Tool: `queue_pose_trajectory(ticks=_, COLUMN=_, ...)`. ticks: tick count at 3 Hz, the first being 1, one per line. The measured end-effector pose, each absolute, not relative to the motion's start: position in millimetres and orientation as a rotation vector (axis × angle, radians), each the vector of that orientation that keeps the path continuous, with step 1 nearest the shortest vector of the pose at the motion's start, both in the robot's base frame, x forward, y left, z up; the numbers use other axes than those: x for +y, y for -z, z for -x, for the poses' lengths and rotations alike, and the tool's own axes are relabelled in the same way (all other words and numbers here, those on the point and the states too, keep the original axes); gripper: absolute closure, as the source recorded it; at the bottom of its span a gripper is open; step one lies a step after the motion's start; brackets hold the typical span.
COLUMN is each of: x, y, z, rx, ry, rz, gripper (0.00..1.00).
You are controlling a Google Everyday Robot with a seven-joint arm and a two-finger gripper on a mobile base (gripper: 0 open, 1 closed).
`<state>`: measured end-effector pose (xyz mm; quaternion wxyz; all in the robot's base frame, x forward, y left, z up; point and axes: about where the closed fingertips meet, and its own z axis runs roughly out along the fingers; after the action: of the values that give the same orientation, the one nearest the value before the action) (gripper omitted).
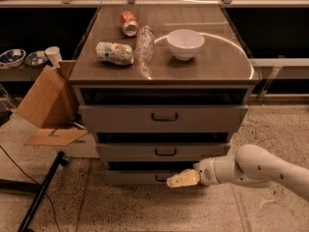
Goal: Open middle drawer
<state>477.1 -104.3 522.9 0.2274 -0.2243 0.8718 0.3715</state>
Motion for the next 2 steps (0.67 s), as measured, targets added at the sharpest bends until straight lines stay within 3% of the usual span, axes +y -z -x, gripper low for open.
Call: queue_pose_trajectory(ticks=2, x=-100.9, y=-513.7, z=-484.0, rx=2.399, ry=-1.051, rz=0.576, gripper=0.00)
